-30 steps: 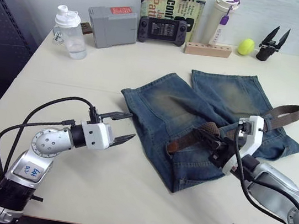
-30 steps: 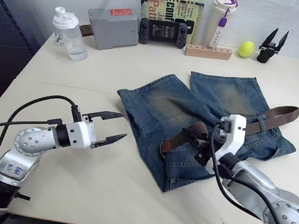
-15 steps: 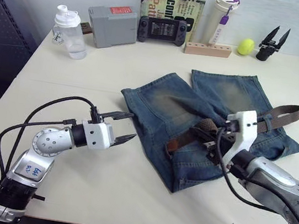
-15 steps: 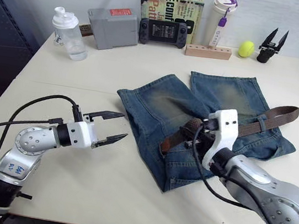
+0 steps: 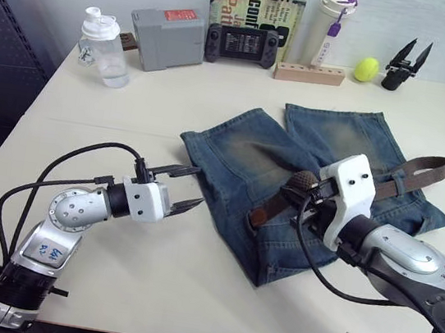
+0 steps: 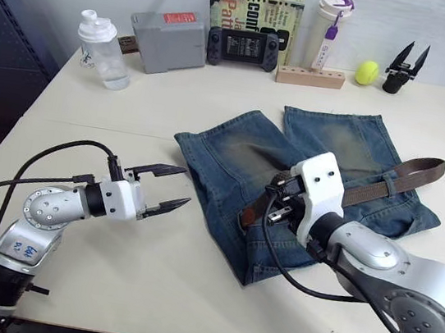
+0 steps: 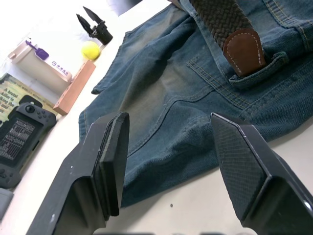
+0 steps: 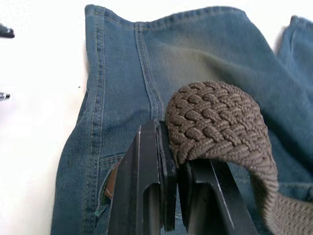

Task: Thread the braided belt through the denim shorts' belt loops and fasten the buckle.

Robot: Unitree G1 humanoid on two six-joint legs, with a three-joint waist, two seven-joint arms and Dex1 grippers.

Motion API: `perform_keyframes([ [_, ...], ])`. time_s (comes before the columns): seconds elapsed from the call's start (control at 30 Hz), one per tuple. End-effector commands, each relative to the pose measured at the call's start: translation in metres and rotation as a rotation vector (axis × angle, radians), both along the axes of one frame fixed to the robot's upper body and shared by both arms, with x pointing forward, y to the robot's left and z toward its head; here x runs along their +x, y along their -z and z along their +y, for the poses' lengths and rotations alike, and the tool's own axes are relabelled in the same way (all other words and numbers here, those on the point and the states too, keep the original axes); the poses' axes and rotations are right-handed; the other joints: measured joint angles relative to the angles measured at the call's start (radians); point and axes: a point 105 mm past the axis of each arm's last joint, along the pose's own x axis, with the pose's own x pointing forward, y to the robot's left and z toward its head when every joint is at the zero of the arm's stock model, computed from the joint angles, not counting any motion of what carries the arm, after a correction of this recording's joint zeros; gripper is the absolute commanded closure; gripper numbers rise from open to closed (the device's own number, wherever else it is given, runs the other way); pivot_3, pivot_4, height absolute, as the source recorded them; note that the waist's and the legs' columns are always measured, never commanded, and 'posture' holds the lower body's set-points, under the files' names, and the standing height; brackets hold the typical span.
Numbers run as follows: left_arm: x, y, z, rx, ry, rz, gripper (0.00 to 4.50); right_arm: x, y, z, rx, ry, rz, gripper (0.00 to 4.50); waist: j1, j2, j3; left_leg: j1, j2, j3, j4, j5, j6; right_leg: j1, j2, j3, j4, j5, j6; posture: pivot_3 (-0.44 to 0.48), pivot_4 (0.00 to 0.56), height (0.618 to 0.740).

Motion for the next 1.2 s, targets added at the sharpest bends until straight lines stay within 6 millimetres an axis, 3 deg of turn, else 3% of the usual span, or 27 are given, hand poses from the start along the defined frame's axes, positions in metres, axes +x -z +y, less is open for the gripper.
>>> perform_keyframes([
  [0.03,-0.001,-0.009,-0.002,-0.002,0.01,-0.054,1.56,-0.007,-0.006,0.007,-0.1,-0.048,-0.07,4.5,0.0,0.0,0.0,0.0,0.0,0.0,0.0,0.0,0.0,0.0,0.0,0.0,0.0,0.0,0.0,0.0,0.15,0.731],
  [0.3,-0.001,-0.011,-0.002,0.001,0.012,-0.064,1.56,-0.006,0.002,0.02,-0.27,-0.073,-0.16,4.5,-0.001,0.0,0.0,0.0,0.0,0.0,0.0,0.0,0.0,0.0,0.0,-0.001,0.0,0.0,0.0,0.0,0.15,0.731],
  [0.43,-0.002,-0.01,-0.002,0.0,0.015,-0.063,1.56,-0.005,0.012,0.025,-0.267,-0.059,-0.161,4.5,-0.002,0.0,0.0,-0.001,0.0,-0.001,0.0,0.0,0.0,0.0,0.0,-0.001,-0.001,0.0,0.0,0.0,0.15,0.731],
  [0.63,-0.002,-0.011,0.0,0.004,0.014,-0.062,1.56,0.005,-0.01,0.018,-0.28,0.025,-0.302,4.5,-0.002,0.0,0.0,-0.001,-0.001,-0.001,0.0,0.0,0.0,0.0,0.0,-0.001,-0.001,0.0,0.0,0.0,0.15,0.731],
  [0.8,-0.001,-0.011,0.0,0.007,0.013,-0.065,1.56,-0.002,-0.025,0.028,-0.285,-0.023,-0.393,4.5,-0.003,0.0,0.0,-0.001,-0.001,-0.001,0.0,0.0,0.0,0.0,0.001,-0.001,-0.001,0.0,0.0,0.0,0.15,0.731],
  [1.2,0.002,-0.011,0.0,0.013,0.015,-0.065,1.56,-0.019,-0.009,0.037,-0.315,-0.063,-0.442,4.5,-0.003,0.0,0.0,-0.001,-0.002,-0.001,0.0,0.0,0.0,0.0,0.001,-0.002,-0.001,0.0,0.0,0.0,0.15,0.731],
])
